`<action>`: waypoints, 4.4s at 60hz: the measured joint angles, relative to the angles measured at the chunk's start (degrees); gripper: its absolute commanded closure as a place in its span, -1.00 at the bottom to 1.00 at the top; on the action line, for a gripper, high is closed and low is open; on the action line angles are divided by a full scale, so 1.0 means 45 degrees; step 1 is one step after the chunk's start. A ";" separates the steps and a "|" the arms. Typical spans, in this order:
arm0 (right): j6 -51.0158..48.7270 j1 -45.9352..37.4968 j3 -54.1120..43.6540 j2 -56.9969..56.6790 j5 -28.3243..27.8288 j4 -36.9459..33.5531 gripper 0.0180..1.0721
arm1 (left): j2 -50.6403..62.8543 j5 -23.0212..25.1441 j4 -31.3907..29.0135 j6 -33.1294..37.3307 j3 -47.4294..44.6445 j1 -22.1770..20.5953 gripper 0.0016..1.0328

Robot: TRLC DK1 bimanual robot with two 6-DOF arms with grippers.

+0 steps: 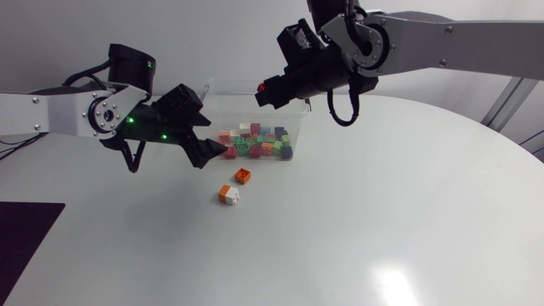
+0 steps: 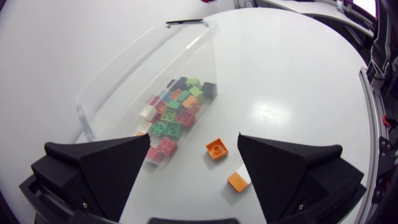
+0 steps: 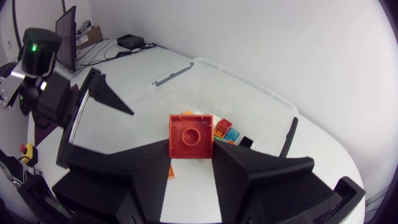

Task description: Place the duplo bricks in the container

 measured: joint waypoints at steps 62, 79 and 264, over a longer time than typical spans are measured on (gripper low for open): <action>0.0151 -0.0748 0.2244 0.3453 0.0330 0.1758 -0.88 | 0.0646 -0.0393 -0.2249 0.5688 -0.0767 -0.0947 -0.84; 0.0146 -0.0758 0.2025 0.3317 0.0491 0.2463 -0.88 | 0.1656 -0.0777 -0.3303 0.6868 -0.0151 -0.0981 -0.78; -0.2497 0.1117 0.3084 0.7349 -0.0670 -0.1511 -0.70 | -0.0204 0.2016 -0.1433 0.0359 0.2467 0.1360 0.81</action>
